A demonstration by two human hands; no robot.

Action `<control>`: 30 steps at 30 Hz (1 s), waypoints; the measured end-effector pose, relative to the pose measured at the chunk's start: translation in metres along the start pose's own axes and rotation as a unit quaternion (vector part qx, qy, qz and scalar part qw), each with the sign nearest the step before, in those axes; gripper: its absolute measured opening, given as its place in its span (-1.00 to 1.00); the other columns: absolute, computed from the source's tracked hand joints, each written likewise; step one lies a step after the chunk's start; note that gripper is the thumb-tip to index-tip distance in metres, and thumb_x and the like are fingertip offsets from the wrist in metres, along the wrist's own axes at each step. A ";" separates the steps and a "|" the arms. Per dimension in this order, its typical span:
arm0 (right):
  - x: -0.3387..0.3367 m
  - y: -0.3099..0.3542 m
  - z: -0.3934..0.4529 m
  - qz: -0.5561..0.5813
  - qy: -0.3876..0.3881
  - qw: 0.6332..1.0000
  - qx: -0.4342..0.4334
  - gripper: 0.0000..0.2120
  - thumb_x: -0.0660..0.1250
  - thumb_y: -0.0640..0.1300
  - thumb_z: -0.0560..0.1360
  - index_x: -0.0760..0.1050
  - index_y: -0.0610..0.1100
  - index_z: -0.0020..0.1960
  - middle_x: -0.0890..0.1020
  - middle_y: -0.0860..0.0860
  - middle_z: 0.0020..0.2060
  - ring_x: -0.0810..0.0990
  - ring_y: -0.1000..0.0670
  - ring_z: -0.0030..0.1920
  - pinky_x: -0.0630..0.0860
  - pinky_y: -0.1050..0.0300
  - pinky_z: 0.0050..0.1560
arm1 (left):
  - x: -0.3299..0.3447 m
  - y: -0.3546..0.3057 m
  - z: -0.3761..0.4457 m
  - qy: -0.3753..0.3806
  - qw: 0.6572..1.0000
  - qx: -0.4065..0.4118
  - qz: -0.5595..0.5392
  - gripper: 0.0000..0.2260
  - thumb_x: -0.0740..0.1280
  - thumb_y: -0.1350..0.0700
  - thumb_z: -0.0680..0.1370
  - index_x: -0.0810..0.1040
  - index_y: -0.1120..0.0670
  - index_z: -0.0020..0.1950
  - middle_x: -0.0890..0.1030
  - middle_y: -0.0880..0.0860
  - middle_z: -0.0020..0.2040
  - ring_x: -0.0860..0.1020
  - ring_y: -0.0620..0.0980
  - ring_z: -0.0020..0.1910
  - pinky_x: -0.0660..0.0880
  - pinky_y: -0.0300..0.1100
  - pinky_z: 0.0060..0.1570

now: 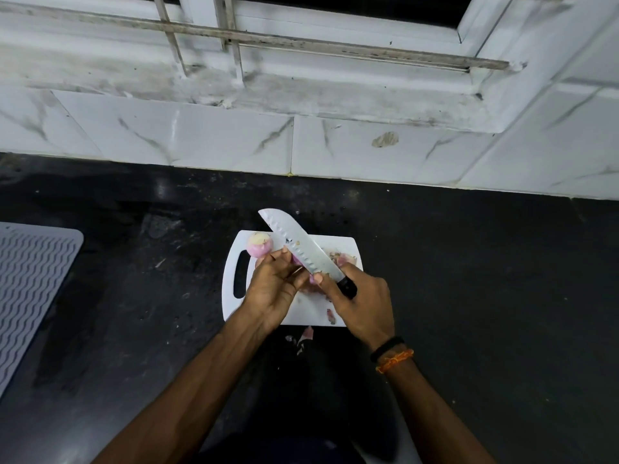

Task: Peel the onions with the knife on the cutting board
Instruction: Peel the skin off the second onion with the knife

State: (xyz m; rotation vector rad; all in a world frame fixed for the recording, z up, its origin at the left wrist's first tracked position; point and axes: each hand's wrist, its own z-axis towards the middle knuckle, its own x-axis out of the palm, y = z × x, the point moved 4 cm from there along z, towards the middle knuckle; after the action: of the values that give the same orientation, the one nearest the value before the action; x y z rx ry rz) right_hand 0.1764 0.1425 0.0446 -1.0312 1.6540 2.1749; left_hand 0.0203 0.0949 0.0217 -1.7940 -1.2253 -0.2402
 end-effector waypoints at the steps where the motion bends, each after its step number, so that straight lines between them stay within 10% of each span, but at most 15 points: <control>1: -0.001 -0.002 -0.001 0.003 0.004 1.000 0.017 -0.46 0.34 0.37 0.47 0.62 -0.11 0.08 0.72 -0.05 -0.13 0.68 0.08 -0.16 0.65 0.02 -0.15 | 0.000 -0.001 0.000 0.007 1.000 -0.005 0.002 -0.86 0.21 0.22 0.66 0.56 0.18 0.03 0.68 0.13 -0.15 0.67 0.09 -0.11 0.63 -0.11 -0.22; 5: -0.008 -0.005 0.003 0.045 0.004 0.996 0.074 -0.51 0.42 0.30 0.42 0.63 -0.02 0.17 0.66 0.27 -0.17 0.63 0.32 -0.13 0.56 0.38 -0.17 | 0.001 -0.002 -0.002 0.030 0.999 -0.029 -0.022 -0.83 0.24 0.18 0.63 0.59 0.21 -0.02 0.69 0.22 -0.04 0.68 0.16 -0.02 0.60 0.03 0.09; 11: -0.005 -0.012 0.013 0.037 0.034 0.995 0.089 -0.74 0.54 0.07 0.41 0.59 0.07 0.06 0.63 0.28 -0.15 0.62 0.29 -0.08 0.58 0.37 -0.15 | -0.004 0.002 0.001 0.032 0.992 -0.060 -0.111 -0.59 0.36 0.19 0.51 0.45 0.27 0.34 0.53 0.37 0.30 0.55 0.32 0.27 0.60 0.08 0.15; 20: -0.001 0.002 0.022 0.024 0.051 0.996 0.066 -0.71 0.34 0.19 0.56 0.55 -0.03 -0.12 0.63 0.15 -0.27 0.61 0.19 -0.23 0.45 0.33 -0.36 | -0.003 0.000 0.001 0.065 0.997 -0.012 -0.045 -0.78 0.28 0.21 0.53 0.68 0.24 0.06 0.68 0.26 0.02 0.69 0.16 0.01 0.60 0.03 0.16; 30: 0.006 0.003 0.020 0.002 0.067 0.996 0.052 -0.81 0.33 0.13 0.58 0.55 0.02 -0.05 0.57 0.22 -0.31 0.58 0.21 -0.25 0.38 0.40 -0.37 | -0.007 0.003 0.000 0.076 0.996 -0.024 -0.028 -0.64 0.32 0.23 0.53 0.52 0.27 0.32 0.64 0.29 0.16 0.64 0.22 0.13 0.53 0.15 0.25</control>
State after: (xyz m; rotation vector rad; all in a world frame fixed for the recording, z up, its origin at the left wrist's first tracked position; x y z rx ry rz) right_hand 0.1626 0.1588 0.0453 -1.1674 1.8077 2.0380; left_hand 0.0196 0.0902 0.0161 -1.7489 -1.1703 -0.4338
